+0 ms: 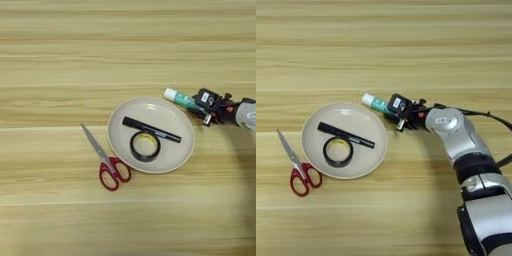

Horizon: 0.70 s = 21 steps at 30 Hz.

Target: Move the objects on the table

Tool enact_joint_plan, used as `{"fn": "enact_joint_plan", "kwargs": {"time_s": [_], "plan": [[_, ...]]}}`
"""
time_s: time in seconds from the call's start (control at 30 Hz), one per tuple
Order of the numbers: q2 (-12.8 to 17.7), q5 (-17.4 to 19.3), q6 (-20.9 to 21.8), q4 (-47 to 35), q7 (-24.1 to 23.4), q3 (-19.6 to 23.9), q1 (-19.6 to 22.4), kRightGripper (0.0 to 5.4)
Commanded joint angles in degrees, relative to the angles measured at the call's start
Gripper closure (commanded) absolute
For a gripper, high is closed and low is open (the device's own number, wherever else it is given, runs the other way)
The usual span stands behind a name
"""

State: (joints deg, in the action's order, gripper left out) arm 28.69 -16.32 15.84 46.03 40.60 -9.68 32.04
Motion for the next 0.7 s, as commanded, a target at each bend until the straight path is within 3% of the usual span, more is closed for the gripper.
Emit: {"fn": "enact_joint_plan", "kwargs": {"time_s": [0.03,0.2,0.7], "plan": [[1.63,0.90,1.48,-1.40,0.03,0.31,4.58,3.74],[1.53,0.88,1.82,-0.96,0.36,0.34,4.61,3.74],[0.81,3.02,1.92,-1.87,-1.53,2.56,6.00,2.10]]}}
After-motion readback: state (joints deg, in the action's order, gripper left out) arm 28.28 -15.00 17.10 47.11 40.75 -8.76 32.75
